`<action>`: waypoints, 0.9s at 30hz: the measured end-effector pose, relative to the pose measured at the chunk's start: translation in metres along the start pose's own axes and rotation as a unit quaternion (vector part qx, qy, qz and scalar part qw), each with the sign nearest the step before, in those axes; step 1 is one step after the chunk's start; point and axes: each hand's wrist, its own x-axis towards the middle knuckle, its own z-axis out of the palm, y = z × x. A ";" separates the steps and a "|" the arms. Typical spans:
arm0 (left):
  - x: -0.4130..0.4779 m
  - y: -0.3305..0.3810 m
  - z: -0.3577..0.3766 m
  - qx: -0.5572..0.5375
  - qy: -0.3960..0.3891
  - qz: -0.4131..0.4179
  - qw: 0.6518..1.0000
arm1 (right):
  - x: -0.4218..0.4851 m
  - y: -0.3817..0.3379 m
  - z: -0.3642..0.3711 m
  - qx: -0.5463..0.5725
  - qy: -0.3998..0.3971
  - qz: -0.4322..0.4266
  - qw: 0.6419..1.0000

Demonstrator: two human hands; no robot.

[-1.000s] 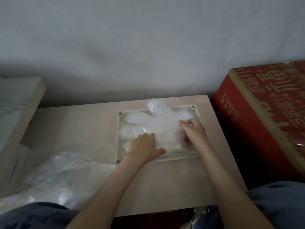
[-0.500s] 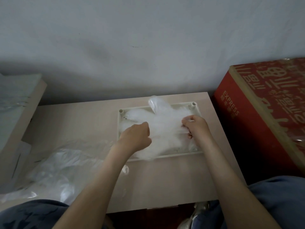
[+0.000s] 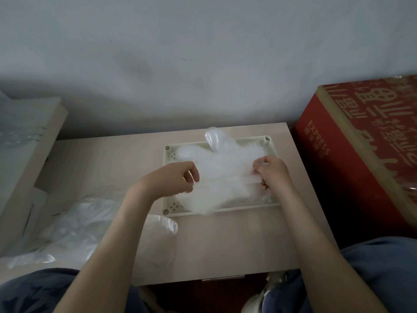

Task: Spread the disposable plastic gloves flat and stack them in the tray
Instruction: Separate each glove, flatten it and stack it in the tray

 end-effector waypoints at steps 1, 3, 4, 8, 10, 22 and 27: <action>-0.001 0.000 -0.001 0.011 -0.016 -0.007 1.000 | 0.000 0.001 0.000 -0.022 0.003 -0.011 1.000; -0.004 0.002 -0.002 0.016 -0.023 -0.021 0.999 | -0.001 0.002 -0.001 -0.062 0.011 -0.034 0.997; -0.003 0.003 -0.001 0.014 0.002 -0.019 1.000 | -0.002 0.002 -0.001 -0.073 0.014 -0.045 0.996; 0.014 0.007 0.020 0.051 0.239 0.067 0.967 | -0.003 0.005 0.001 -0.116 0.020 -0.073 0.990; 0.025 0.006 0.034 0.099 0.279 0.119 0.948 | -0.001 0.009 0.001 -0.135 0.026 -0.082 0.987; 0.067 -0.028 0.089 0.312 0.090 0.096 0.941 | -0.013 0.013 0.035 -0.440 -0.036 -0.399 0.804; 0.068 -0.031 0.089 0.315 0.083 0.086 0.942 | -0.006 0.022 0.028 -0.503 -0.150 -0.241 0.816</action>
